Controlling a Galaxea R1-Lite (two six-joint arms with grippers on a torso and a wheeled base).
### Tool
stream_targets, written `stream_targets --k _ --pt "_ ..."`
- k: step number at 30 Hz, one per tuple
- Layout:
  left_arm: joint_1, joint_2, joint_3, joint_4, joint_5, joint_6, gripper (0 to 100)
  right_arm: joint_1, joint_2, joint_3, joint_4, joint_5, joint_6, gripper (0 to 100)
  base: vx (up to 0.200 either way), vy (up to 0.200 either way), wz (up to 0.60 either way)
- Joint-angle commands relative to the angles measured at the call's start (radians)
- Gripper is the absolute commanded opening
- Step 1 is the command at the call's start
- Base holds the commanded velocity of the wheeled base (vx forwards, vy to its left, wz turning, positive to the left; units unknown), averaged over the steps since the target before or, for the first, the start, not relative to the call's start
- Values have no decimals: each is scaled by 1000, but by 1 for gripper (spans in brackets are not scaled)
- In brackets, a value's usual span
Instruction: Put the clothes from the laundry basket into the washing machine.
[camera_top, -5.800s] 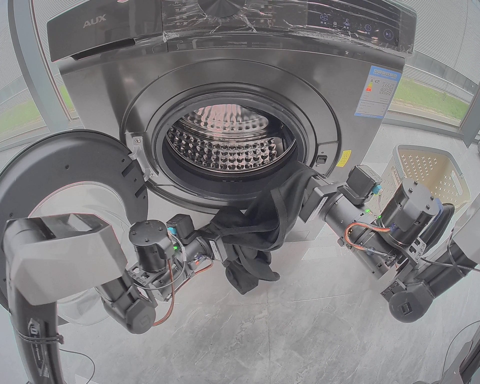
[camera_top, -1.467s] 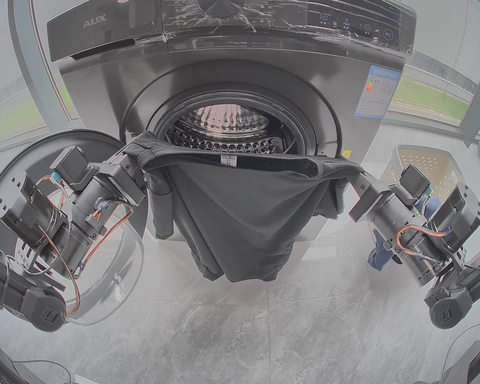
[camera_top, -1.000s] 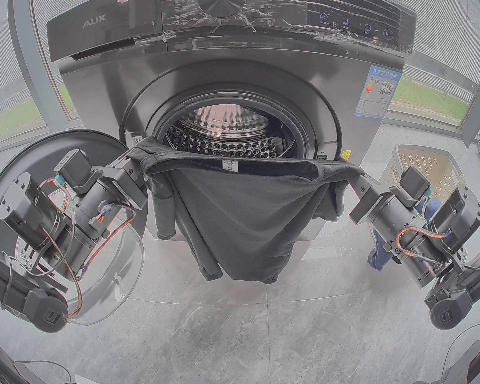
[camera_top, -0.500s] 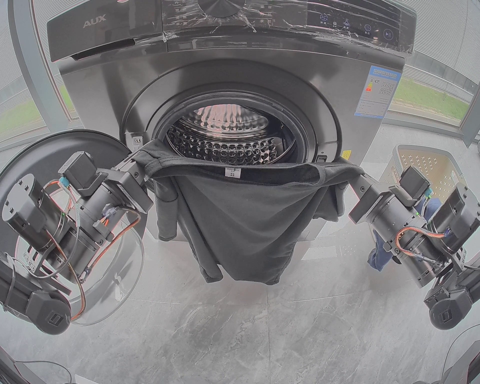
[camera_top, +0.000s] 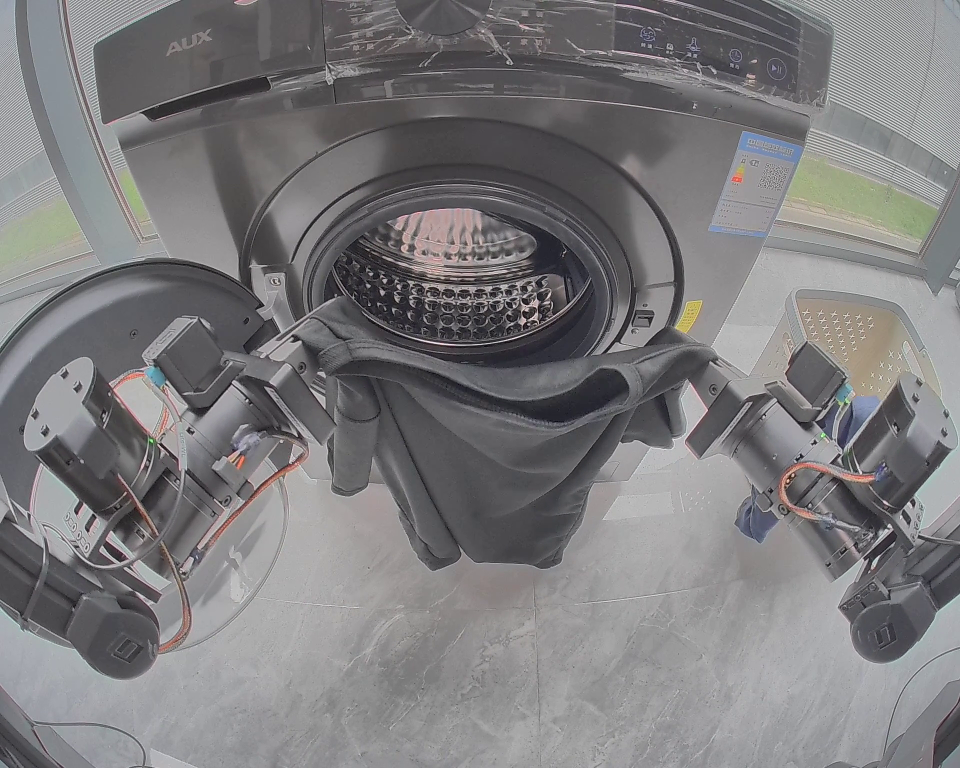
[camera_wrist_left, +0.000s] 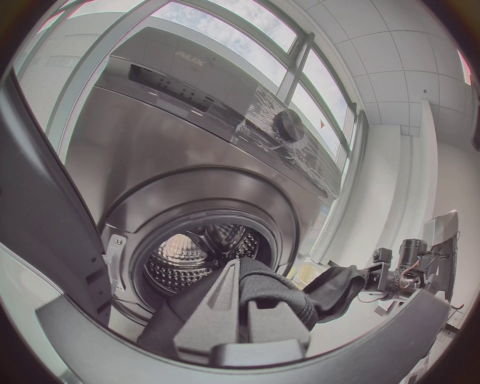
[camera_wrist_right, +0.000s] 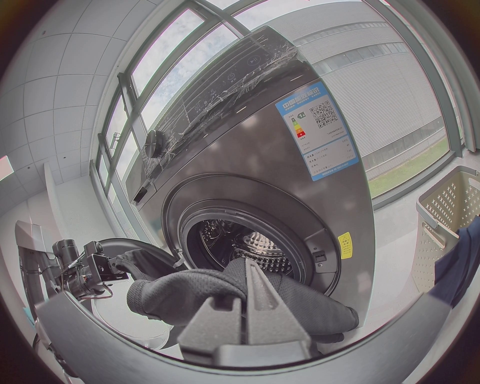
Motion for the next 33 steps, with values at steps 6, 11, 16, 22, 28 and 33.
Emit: stream_targets --k 6,11,16,22,28,33 --pt "-77 33 -3 -1 -8 3 0 80 120 19 0 0 6 100 0 0 0" --pt "-103 33 -4 -2 -9 3 0 110 305 -22 0 4 -16 100 0 0 0" --pt "-126 19 2 -2 -9 1 0 136 462 -133 -1 3 -39 100 0 0 0" --pt "-171 16 5 -4 -9 3 0 145 574 -241 -1 6 -71 100 0 0 0" --pt "-188 -15 0 -4 -9 4 0 133 624 -306 -1 7 -74 100 0 0 0" --pt "-188 -47 2 -2 -9 -2 0 115 669 -375 0 7 -76 100 0 0 0"
